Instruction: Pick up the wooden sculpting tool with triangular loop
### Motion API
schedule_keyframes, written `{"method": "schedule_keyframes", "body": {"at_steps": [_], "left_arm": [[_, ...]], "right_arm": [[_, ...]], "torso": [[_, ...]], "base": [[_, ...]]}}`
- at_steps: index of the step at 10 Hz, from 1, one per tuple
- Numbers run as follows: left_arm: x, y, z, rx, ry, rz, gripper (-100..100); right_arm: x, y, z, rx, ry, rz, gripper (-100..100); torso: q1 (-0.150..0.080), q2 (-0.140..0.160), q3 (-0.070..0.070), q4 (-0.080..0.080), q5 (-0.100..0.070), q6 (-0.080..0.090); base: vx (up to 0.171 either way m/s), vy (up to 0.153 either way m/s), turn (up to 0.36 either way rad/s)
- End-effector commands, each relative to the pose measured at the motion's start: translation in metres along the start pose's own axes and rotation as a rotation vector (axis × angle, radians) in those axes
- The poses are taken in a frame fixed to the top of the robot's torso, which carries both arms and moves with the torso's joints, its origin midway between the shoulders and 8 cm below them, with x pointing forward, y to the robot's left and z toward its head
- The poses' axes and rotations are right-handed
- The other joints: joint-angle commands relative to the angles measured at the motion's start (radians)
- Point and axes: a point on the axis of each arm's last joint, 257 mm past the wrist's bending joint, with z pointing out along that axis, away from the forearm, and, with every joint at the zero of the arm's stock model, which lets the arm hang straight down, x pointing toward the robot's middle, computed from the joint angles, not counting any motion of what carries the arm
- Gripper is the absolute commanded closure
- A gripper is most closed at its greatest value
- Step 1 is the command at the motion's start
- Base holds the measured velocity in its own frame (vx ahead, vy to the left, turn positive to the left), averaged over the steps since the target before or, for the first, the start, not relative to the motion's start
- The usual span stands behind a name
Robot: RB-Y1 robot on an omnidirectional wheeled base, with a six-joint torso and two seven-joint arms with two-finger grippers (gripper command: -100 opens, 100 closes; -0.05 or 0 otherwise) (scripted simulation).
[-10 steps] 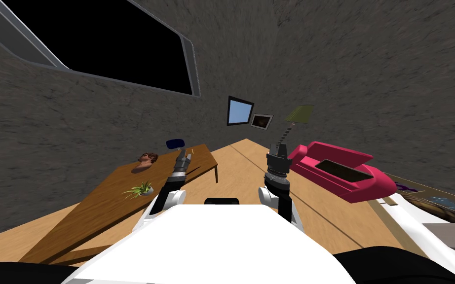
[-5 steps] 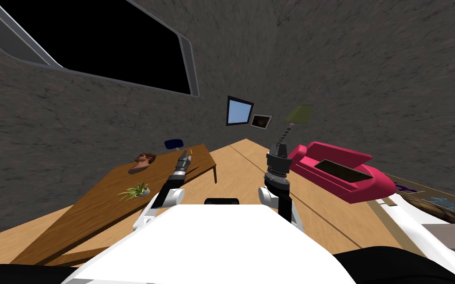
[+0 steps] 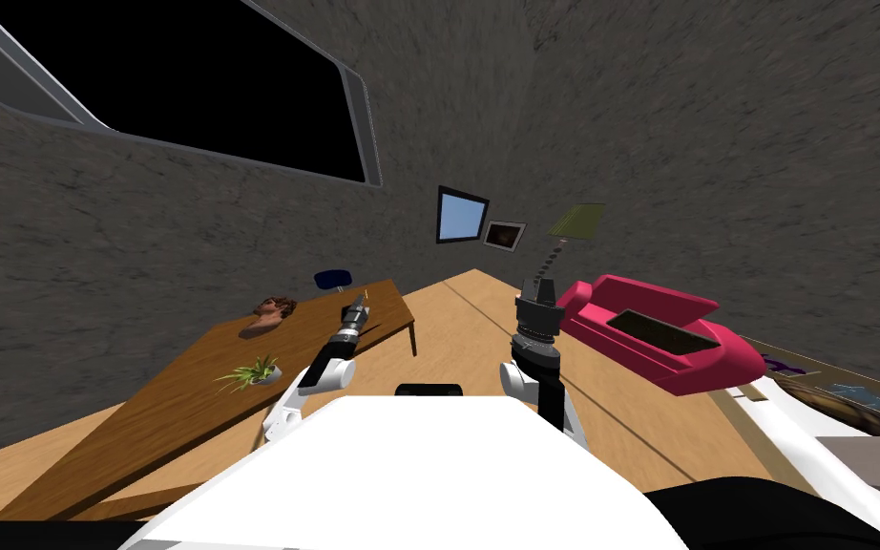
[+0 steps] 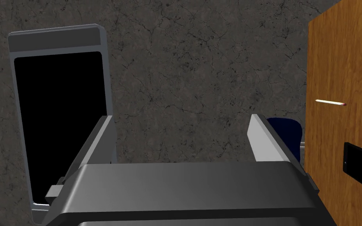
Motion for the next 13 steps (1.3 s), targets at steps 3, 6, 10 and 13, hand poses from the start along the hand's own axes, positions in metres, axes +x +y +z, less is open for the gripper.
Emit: {"method": "schedule_keyframes", "body": {"at_steps": [3, 6, 10, 13], "left_arm": [[-0.006, 0.033, 0.004, -0.102, -0.008, -0.013, -100], [-0.021, 0.074, 0.01, -0.222, -0.03, -0.043, -100], [-0.027, 0.108, 0.007, -0.328, -0.041, -0.063, -100], [-0.038, 0.148, 0.004, -0.452, -0.067, -0.108, -100]], "right_arm": [[0.0, 0.0, 0.0, 0.0, 0.0, 0.0, 0], [0.0, 0.0, 0.0, 0.0, 0.0, 0.0, 0], [0.0, 0.0, 0.0, 0.0, 0.0, 0.0, 0], [0.0, 0.0, 0.0, 0.0, 0.0, 0.0, 0]], "torso": [[0.002, 0.001, 0.0, 0.0, 0.001, 0.0], [0.001, 0.001, 0.0, 0.0, 0.0, 0.0], [0.002, 0.001, 0.0, 0.0, 0.0, 0.0], [0.002, 0.001, 0.0, 0.0, 0.001, 0.0]], "base": [[0.02, -0.032, -0.001], [0.027, -0.055, 0.002], [0.02, -0.038, 0.002], [0.027, -0.034, 0.004]]}}
